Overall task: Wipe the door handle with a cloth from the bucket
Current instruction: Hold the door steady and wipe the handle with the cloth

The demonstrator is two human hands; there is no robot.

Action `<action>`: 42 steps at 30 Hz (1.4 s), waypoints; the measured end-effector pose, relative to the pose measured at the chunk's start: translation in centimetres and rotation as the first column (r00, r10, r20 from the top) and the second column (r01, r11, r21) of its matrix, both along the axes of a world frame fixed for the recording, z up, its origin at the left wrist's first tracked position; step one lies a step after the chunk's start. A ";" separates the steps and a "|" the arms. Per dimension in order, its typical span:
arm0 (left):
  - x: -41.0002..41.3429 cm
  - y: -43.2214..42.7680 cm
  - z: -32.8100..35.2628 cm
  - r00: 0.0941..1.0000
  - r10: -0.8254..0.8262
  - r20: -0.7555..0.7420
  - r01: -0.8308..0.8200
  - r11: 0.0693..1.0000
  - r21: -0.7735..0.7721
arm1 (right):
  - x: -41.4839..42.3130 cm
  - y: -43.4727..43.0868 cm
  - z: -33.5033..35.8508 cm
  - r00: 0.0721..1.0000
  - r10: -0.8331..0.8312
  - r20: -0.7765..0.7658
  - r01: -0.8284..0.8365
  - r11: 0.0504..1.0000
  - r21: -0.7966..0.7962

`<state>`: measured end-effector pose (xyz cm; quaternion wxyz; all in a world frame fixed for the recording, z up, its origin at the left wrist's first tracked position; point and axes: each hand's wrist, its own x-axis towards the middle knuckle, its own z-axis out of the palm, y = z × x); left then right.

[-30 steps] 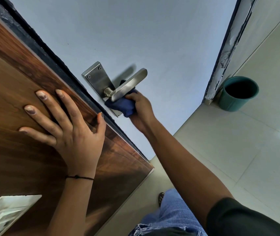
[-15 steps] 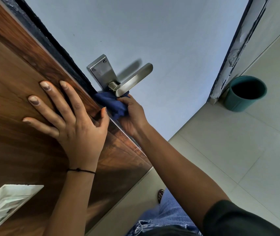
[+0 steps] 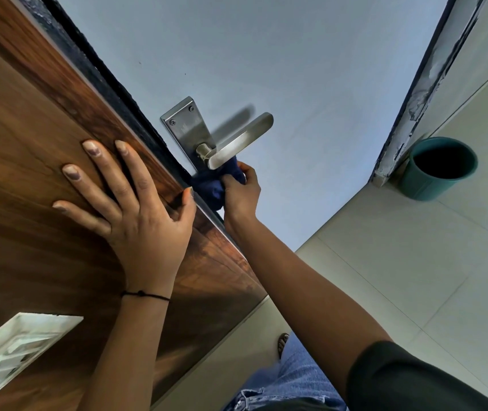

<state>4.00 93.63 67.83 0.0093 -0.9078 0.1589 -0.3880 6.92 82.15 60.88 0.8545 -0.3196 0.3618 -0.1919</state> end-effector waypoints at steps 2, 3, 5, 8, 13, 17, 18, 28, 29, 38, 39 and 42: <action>0.0 -0.1 0.0 1.000 0.000 0.001 0.000 1.000 0.000 | -0.7 -0.4 -0.5 0.997 0.009 -0.070 -0.011 0.999 -0.033; 0.0 -0.1 0.0 1.000 0.001 0.006 -0.001 1.000 0.002 | -1.2 -0.7 -0.9 0.995 0.004 -0.097 -0.009 0.999 -0.050; 0.0 -0.1 -0.1 1.000 0.006 0.019 -0.006 1.000 0.004 | -2.2 -1.5 -1.3 0.990 -0.041 -0.134 0.027 0.994 -0.103; 0.2 0.0 -0.2 0.999 0.015 0.048 -0.015 1.000 0.006 | -3.8 -2.7 -0.9 0.977 -0.186 -0.107 0.150 0.949 -0.278; 0.3 -0.1 -0.3 0.998 0.016 0.065 -0.016 1.000 0.013 | -4.7 -3.2 2.1 0.965 -0.250 0.074 0.251 0.810 -0.530; 0.4 0.1 -0.4 0.998 0.001 0.068 -0.001 1.000 0.006 | -4.7 -0.6 2.3 0.981 -0.157 0.117 0.193 0.677 -0.710; 0.4 0.1 -0.4 0.998 -0.001 0.066 0.001 1.000 0.005 | -4.9 0.1 1.9 0.985 -0.120 0.122 0.171 0.643 -0.746; 0.5 0.1 -0.5 0.996 -0.023 0.081 0.024 1.000 0.000 | -3.7 -5.2 1.8 0.967 -0.241 0.080 0.226 0.679 -0.698; 0.5 0.1 -0.5 0.997 -0.028 0.077 0.028 1.000 0.001 | -3.6 -5.8 2.0 0.965 -0.253 0.067 0.228 0.685 -0.692; 0.5 0.2 -0.6 0.997 -0.050 0.052 0.051 0.999 -0.009 | -4.6 -1.3 1.5 0.997 -0.070 0.041 0.069 0.476 -0.877; 0.5 0.2 -0.6 0.997 -0.050 0.052 0.050 0.999 -0.008 | -4.4 -2.2 1.7 0.992 -0.114 0.045 0.098 0.510 -0.854; 0.6 0.3 -0.6 0.996 -0.055 0.064 0.055 0.998 -0.003 | -3.7 -6.1 2.5 0.962 -0.268 0.044 0.209 0.629 -0.749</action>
